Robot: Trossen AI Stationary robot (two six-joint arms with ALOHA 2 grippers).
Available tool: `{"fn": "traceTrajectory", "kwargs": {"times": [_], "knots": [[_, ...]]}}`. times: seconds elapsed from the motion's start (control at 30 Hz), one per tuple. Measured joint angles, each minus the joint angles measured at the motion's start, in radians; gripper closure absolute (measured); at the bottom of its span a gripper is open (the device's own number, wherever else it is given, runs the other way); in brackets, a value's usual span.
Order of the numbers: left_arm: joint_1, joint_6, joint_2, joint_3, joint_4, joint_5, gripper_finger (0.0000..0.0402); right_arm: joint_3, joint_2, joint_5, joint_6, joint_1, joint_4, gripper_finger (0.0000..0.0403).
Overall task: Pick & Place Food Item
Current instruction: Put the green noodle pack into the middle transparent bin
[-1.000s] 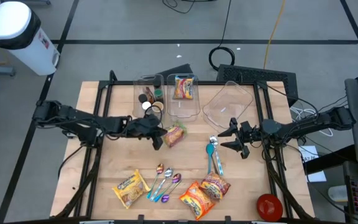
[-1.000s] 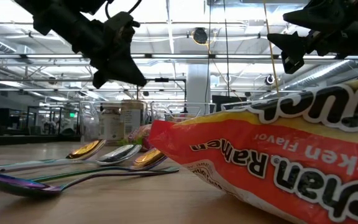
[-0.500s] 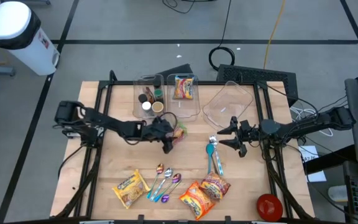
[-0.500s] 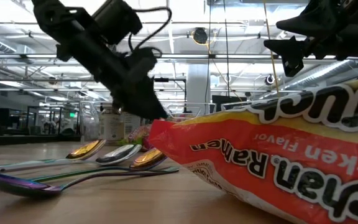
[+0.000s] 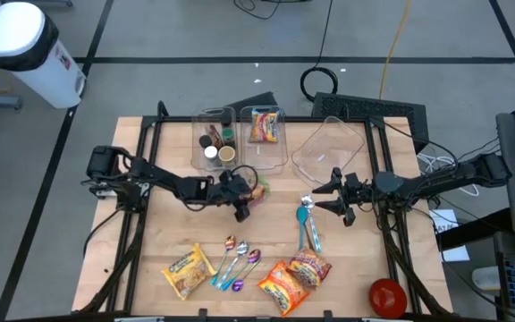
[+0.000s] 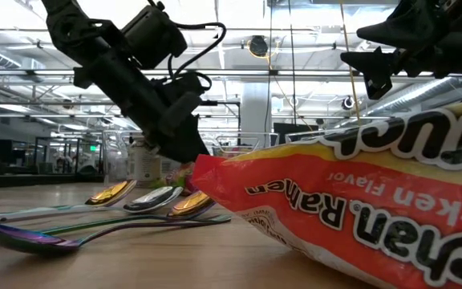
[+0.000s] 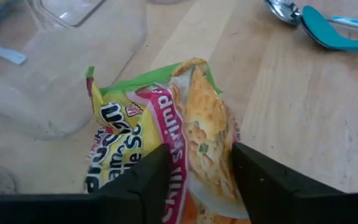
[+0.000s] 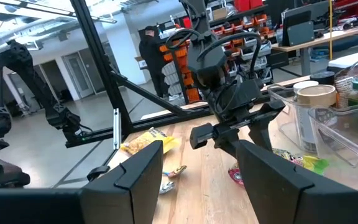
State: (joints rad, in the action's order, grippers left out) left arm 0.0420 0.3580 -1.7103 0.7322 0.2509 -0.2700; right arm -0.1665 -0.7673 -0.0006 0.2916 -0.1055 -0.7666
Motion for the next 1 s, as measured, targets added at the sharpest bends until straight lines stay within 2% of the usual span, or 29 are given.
{"fn": "traceTrajectory", "kwargs": {"times": [0.33, 0.5, 0.63, 0.83, 1.0], "knots": [[0.013, -0.01, 0.006, -0.002, 0.072, 0.015, 0.0389, 0.0, 0.0, 0.0, 0.0, 0.0, 0.0, 0.0206], [0.013, -0.032, 0.064, -0.002, 0.161, 0.015, 0.0385, 0.0, 0.0, 0.0, 0.003, 0.0, 0.0, 0.0206], [0.013, -0.124, 0.135, -0.002, 0.207, 0.001, 0.0396, 0.0, 0.0, 0.0, 0.003, 0.0, 0.0, 0.0206], [-0.025, -0.274, 0.211, -0.002, 0.403, -0.176, 0.0392, 0.0, 0.0, 0.0, 0.0, 0.0, 0.0, 0.0206], [-0.11, -0.333, 0.192, 0.02, 0.518, -0.195, 0.0393, 0.0, 0.0, 0.0, 0.0, 0.0, 0.0, 0.0206]]}}
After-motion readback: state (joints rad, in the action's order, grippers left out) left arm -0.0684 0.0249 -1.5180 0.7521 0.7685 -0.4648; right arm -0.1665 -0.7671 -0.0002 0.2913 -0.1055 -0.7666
